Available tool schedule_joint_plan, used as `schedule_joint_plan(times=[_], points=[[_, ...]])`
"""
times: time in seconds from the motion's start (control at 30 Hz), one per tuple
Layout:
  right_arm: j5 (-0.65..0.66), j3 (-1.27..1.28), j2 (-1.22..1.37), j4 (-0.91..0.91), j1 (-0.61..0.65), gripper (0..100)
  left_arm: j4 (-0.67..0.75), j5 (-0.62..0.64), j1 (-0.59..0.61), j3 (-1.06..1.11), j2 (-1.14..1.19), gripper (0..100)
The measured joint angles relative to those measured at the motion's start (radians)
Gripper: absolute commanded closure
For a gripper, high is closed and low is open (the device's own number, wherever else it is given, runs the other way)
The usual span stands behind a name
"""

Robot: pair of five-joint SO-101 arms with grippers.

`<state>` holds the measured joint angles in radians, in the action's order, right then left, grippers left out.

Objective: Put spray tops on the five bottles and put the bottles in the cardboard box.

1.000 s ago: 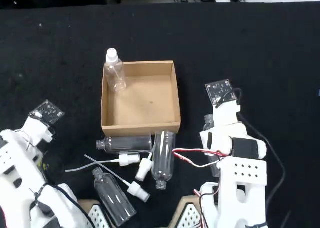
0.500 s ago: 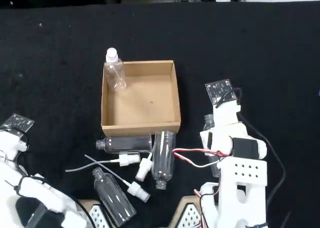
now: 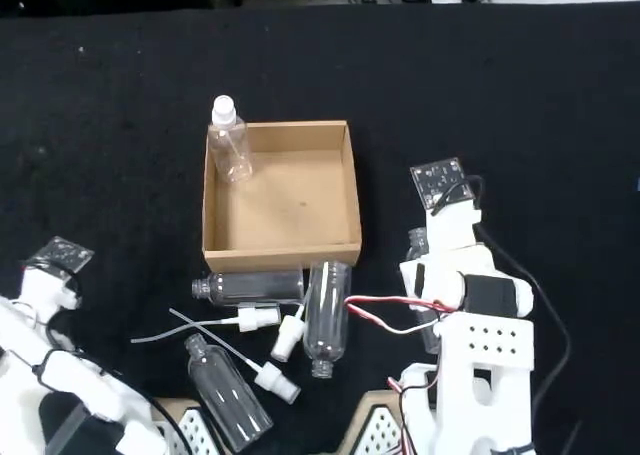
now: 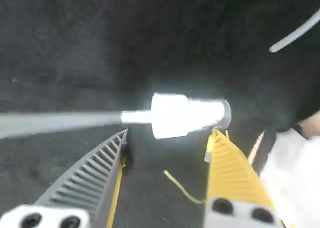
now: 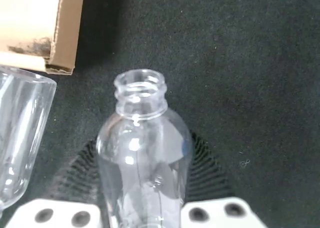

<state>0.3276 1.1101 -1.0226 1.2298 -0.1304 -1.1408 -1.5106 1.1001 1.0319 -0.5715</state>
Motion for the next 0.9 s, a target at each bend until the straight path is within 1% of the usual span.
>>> schedule_joint_plan(times=[0.07, 0.13, 0.2, 0.27, 0.37, 0.43, 0.53, 0.63, 0.7, 0.9], points=[[0.0, 0.0, 0.0, 0.0, 0.0, 98.7, 0.051, 0.0, -0.034, 0.012, 0.002, 77], [0.0, 0.0, 0.0, 0.0, 0.0, 98.7, 0.06, 0.018, -0.061, 0.012, 0.0, 77], [0.0, 0.0, 0.0, 0.0, -0.002, 98.7, 0.061, 0.054, -0.114, 0.012, 0.0, 77], [0.0, 0.0, 0.0, 0.0, 0.0, 98.7, 0.068, 0.114, -0.163, 0.008, 0.0, 77], [0.0, 0.0, 0.0, 0.0, 0.0, 98.7, 0.072, 0.249, -0.238, -0.002, 0.002, 77], [0.0, 0.0, 0.0, 0.0, 0.0, 98.7, 0.072, 0.284, -0.261, -0.011, 0.003, 77], [0.0, 0.0, 0.0, 0.0, 0.0, 98.7, 0.074, 0.267, -0.275, -0.011, 0.005, 77], [0.0, 0.0, 0.0, 0.0, 0.0, 98.7, 0.06, 0.207, -0.272, -0.011, 0.005, 77], [0.0, 0.0, 0.0, 0.0, 0.0, 98.7, 0.031, 0.166, -0.252, -0.011, 0.005, 78], [0.0, 0.0, 0.0, 0.0, 0.0, 98.7, 0.035, 0.091, -0.19, -0.005, 0.005, 78]])
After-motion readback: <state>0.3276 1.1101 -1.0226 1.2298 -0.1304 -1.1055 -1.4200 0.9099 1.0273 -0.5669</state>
